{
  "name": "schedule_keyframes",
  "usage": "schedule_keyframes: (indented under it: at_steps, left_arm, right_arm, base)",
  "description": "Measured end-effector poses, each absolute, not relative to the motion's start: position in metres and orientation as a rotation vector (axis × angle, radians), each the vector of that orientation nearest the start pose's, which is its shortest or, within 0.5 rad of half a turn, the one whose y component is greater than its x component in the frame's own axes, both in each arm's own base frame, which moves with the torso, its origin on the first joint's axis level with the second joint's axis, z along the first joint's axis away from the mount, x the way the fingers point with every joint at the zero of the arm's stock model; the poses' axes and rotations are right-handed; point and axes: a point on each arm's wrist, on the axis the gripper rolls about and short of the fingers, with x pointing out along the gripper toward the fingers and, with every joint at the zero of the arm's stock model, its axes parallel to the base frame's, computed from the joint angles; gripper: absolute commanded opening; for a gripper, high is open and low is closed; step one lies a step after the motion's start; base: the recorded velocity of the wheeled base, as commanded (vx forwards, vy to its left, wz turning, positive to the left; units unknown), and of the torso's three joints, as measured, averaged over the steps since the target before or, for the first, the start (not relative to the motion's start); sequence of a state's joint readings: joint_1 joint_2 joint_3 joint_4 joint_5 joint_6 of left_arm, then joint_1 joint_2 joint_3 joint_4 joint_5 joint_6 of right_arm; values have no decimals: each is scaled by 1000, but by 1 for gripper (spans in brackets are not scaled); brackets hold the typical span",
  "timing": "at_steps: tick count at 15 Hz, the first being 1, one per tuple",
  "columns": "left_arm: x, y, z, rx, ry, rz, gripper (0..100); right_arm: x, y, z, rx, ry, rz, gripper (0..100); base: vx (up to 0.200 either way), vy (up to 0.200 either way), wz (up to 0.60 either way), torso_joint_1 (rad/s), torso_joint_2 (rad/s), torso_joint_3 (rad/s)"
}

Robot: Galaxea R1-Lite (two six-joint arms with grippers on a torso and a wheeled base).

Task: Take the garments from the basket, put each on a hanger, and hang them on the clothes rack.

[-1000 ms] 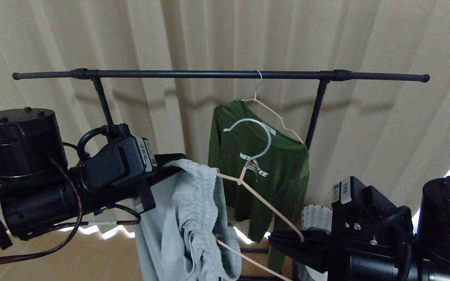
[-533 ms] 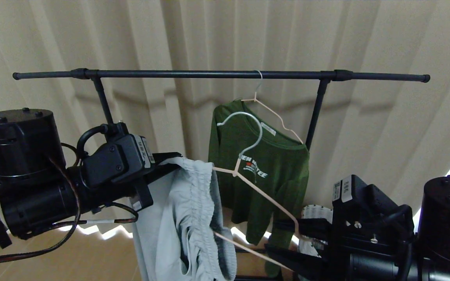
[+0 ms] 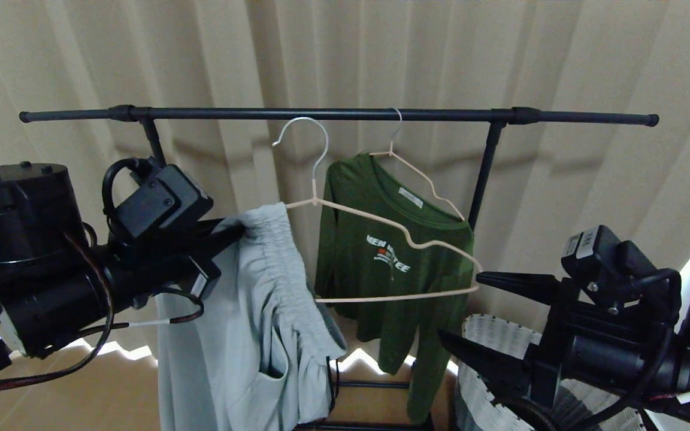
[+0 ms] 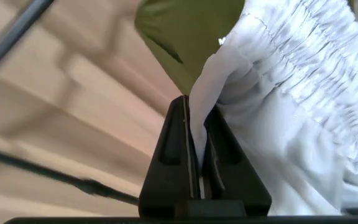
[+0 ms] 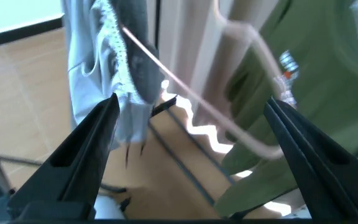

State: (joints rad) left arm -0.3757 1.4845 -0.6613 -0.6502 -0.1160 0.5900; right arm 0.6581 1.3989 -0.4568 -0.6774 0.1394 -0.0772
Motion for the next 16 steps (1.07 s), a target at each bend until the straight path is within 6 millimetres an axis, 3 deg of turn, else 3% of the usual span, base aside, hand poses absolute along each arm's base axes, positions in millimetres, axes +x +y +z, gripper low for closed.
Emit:
schedule_keyframes:
  at_steps: [7, 16]
  left_arm:
    - [237, -99, 223, 416, -179, -474, 0]
    - [223, -132, 225, 317, -249, -657, 0]
  right_arm:
    - [160, 126, 163, -130, 220, 799, 100]
    - [194, 150, 148, -73, 85, 796, 100]
  base:
    - [0, 0, 0, 0, 0, 0]
    - [0, 0, 0, 0, 0, 0]
